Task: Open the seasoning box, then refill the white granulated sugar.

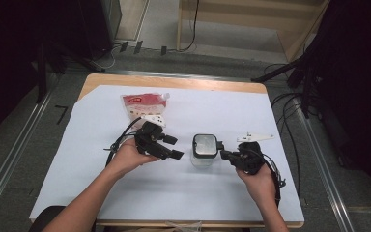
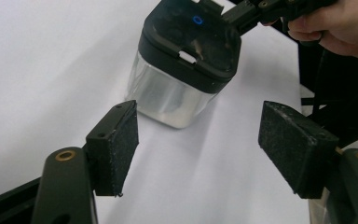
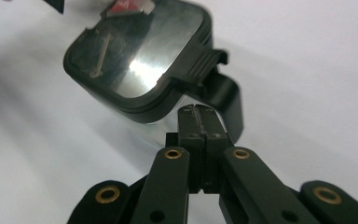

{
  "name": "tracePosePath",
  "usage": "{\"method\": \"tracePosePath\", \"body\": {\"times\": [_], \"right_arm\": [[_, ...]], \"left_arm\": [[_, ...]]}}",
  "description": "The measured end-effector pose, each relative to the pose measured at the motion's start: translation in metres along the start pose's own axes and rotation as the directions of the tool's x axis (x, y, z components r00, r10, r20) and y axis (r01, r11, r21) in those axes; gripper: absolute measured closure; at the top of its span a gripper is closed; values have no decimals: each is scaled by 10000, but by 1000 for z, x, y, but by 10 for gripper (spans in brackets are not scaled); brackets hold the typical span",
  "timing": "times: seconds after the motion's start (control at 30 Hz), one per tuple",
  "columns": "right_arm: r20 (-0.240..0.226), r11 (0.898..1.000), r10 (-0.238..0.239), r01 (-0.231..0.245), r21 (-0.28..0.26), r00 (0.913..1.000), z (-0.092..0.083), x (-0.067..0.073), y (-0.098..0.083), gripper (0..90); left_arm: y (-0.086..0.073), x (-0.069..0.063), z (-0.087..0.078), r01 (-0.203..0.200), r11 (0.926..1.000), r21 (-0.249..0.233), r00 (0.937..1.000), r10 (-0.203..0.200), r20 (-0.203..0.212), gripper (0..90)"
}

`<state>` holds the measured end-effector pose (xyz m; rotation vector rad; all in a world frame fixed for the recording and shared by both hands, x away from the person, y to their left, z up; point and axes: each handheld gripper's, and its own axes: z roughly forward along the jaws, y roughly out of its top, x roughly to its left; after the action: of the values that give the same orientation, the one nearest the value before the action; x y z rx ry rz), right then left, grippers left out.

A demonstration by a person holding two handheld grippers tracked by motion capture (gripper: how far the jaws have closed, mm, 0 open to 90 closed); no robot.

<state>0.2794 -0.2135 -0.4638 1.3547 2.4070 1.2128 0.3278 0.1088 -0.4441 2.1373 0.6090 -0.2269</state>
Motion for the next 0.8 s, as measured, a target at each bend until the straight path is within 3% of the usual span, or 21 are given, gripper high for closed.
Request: {"method": "tracePosePath", "body": {"times": [0.13,0.27,0.47,0.63,0.8], "right_arm": [[143,9998,57,-55,-187,9999,-9,-6,3,900],[214,9997,179,-175,-187,9996,-7,-13,7,900],[274,9996,265,-264,-33,9993,-1,-15,8,900],[343,9992,387,-389,30,9987,2,-18,9,900],[333,9985,545,-546,34,9980,4,-20,10,900]], "left_arm": [[0,-1,1,-232,9997,16,9988,231,425,265],[1,-6,2,-653,9979,-16,9978,653,127,239],[3,-2,7,-575,9983,-115,9983,576,101,240],[10,5,17,-827,9963,254,9966,825,84,225],[12,10,28,-1044,9940,319,9945,1042,86,191]]}}
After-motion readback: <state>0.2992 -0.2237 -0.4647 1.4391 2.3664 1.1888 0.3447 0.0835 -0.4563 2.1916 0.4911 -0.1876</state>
